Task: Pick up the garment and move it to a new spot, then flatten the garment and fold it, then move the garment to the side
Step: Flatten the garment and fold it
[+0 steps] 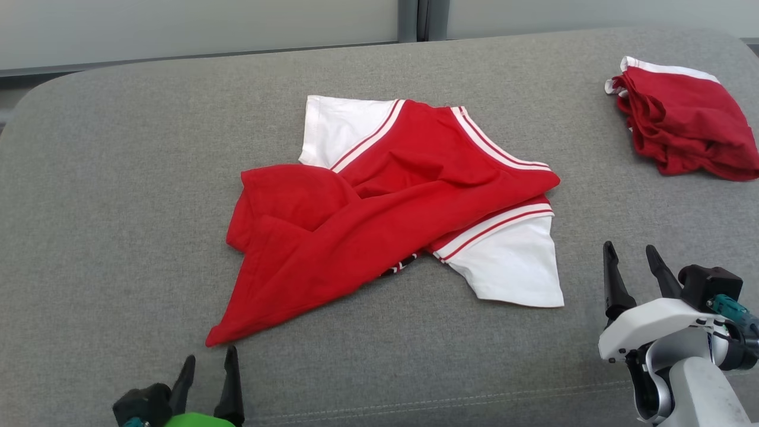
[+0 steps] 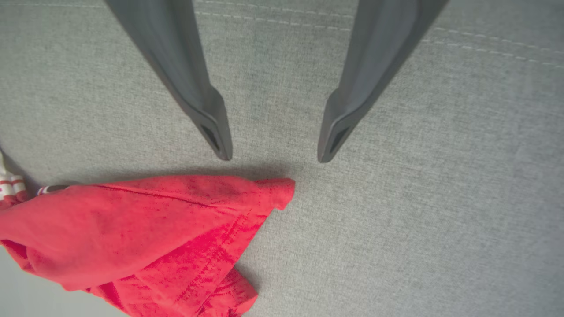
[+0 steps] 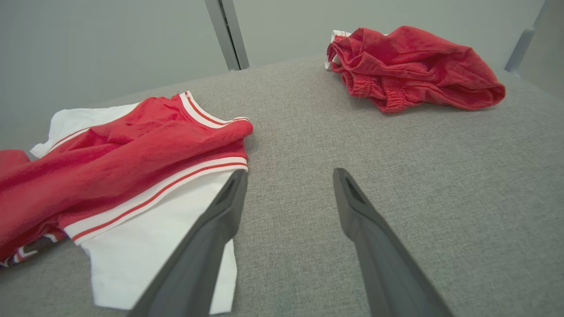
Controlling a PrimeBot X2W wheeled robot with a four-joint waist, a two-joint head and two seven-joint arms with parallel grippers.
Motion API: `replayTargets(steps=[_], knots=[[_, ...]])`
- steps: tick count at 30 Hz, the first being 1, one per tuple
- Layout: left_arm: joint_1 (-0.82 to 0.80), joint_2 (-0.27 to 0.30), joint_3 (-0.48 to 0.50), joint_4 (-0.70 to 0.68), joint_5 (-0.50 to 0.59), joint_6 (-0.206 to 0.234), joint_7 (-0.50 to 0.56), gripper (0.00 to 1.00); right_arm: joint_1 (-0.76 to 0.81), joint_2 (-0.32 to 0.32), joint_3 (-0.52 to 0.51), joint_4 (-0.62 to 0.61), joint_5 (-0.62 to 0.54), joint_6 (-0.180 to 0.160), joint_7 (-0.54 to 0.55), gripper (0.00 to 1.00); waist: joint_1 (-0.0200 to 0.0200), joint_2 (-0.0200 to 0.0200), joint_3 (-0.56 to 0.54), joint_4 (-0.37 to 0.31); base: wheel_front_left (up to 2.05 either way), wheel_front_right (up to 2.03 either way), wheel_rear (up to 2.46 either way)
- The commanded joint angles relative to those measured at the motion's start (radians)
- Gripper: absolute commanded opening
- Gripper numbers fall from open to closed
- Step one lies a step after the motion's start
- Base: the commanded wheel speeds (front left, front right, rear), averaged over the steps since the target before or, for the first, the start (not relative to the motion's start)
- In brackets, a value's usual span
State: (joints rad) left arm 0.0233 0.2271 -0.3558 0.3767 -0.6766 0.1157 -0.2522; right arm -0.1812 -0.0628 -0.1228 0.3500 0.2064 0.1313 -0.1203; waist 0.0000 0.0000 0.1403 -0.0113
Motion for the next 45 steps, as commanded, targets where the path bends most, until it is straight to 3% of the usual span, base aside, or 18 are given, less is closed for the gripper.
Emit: replayTargets(steps=[1, 6, 10, 15, 19, 27, 35, 36, 37, 45], knots=[[0.005, 0.021, 0.015, -0.055, 0.014, 0.015, -0.005, 1.0, 0.015, -0.004, -0.004, -0.005, -0.004, -0.001, 0.001, 1.0, 0.0, 0.0, -0.005, -0.002, 0.0, 0.0, 0.0], [-0.061, 0.058, 0.02, -0.179, 0.035, 0.044, 0.045, 1.0, 0.016, -0.005, 0.001, -0.009, -0.006, -0.001, 0.005, 1.0, 0.0, 0.0, -0.009, -0.018, 0.0, 0.0, 0.0], [-0.173, 0.076, 0.003, -0.167, 0.048, 0.044, 0.131, 1.0, 0.005, -0.006, 0.014, -0.017, -0.006, -0.001, 0.012, 1.0, 0.0, 0.0, 0.005, -0.047, 0.0, 0.0, 0.0], [-0.332, 0.07, 0.003, -0.07, 0.041, 0.027, 0.193, 1.0, -0.016, -0.008, 0.032, -0.029, -0.008, -0.001, 0.018, 1.0, 0.0, 0.0, 0.04, -0.087, 0.0, 0.0, 0.0], [-0.523, 0.061, -0.005, 0.107, 0.03, 0.004, 0.28, 1.0, -0.049, -0.014, 0.058, -0.048, -0.008, -0.001, 0.023, 1.0, 0.0, 0.0, 0.103, -0.151, 0.0, 0.0, 0.0], [-0.68, 0.084, -0.035, 0.339, 0.036, -0.011, 0.431, 1.0, -0.072, -0.016, 0.066, -0.063, 0.0, -0.001, 0.012, 1.0, 0.0, 0.0, 0.169, -0.22, 0.0, 0.0, 0.0], [-0.722, 0.083, -0.068, 0.472, 0.042, -0.025, 0.508, 1.0, -0.057, -0.018, 0.052, -0.062, -0.004, -0.001, 0.003, 1.0, 0.0, 0.0, 0.181, -0.23, 0.0, 0.0, 0.0], [-0.725, 0.078, -0.079, 0.485, 0.047, -0.03, 0.514, 0.22, -0.059, -0.016, 0.054, -0.06, -0.006, -0.001, 0.004, 1.0, 0.0, 0.0, 0.179, -0.226, 0.0, 0.0, 0.0], [-0.725, 0.076, -0.085, 0.491, 0.049, -0.036, 0.515, 0.0, -0.061, -0.015, 0.057, -0.059, -0.006, -0.001, 0.003, 1.0, 0.0, 0.0, 0.178, -0.224, 0.0, 0.0, 0.0], [-0.765, 0.094, -0.096, 0.482, 0.079, -0.044, 0.427, 0.0, -0.068, -0.012, 0.065, -0.052, -0.002, -0.001, 0.001, 1.0, 0.0, 0.0, 0.172, -0.2, 0.0, 0.0, 0.0]])
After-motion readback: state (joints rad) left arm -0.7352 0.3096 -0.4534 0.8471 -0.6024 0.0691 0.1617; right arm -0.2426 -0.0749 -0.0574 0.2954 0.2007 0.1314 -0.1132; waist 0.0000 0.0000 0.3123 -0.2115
